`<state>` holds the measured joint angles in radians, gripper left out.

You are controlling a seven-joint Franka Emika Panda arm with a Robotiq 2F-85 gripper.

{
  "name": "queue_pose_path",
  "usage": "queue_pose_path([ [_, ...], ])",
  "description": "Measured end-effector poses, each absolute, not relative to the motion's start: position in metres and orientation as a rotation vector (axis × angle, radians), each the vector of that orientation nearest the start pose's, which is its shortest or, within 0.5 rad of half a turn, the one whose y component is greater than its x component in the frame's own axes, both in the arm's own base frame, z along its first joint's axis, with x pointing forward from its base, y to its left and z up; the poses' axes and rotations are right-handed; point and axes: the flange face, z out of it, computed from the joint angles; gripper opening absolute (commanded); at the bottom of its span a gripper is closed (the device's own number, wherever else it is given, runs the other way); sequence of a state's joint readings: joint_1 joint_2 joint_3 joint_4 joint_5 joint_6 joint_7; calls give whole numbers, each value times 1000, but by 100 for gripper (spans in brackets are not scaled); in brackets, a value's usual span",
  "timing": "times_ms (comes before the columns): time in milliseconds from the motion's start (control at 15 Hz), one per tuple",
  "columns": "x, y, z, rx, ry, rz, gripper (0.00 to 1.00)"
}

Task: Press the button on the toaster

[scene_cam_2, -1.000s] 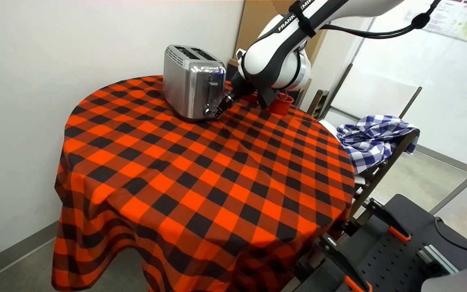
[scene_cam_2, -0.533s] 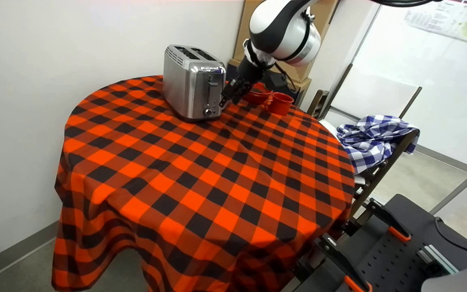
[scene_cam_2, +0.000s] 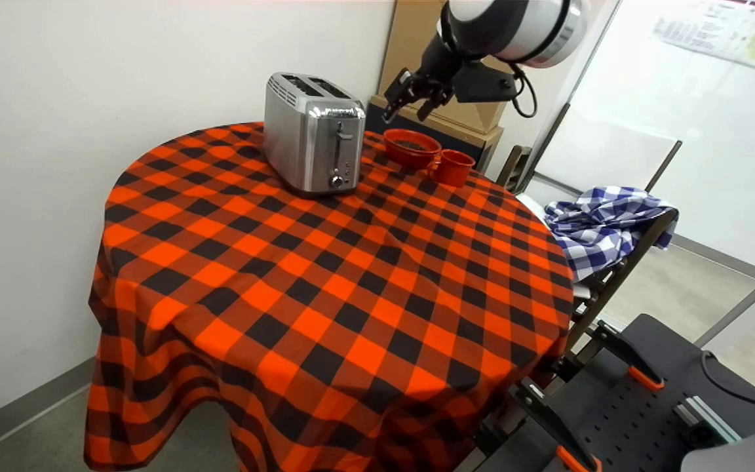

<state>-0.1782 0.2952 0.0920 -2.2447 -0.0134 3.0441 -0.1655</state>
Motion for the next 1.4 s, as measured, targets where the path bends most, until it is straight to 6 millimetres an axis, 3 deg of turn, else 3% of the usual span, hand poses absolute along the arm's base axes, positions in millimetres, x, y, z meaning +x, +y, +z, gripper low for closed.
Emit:
queue_pose_path([
  [200,539,-73,320,-3186,0,-766,100],
  [400,510,-86,345,-3350,59,-584,100],
  [533,490,-62,346,-3438,16,-401,100],
  [667,472,-21,349,-3453,-89,-204,100],
  [800,459,15,357,-3393,-212,-62,100],
  [933,452,37,368,-3297,-307,28,100],
  [1067,450,44,379,-3226,-345,49,100],
  [1400,449,43,373,-3230,-338,67,100],
])
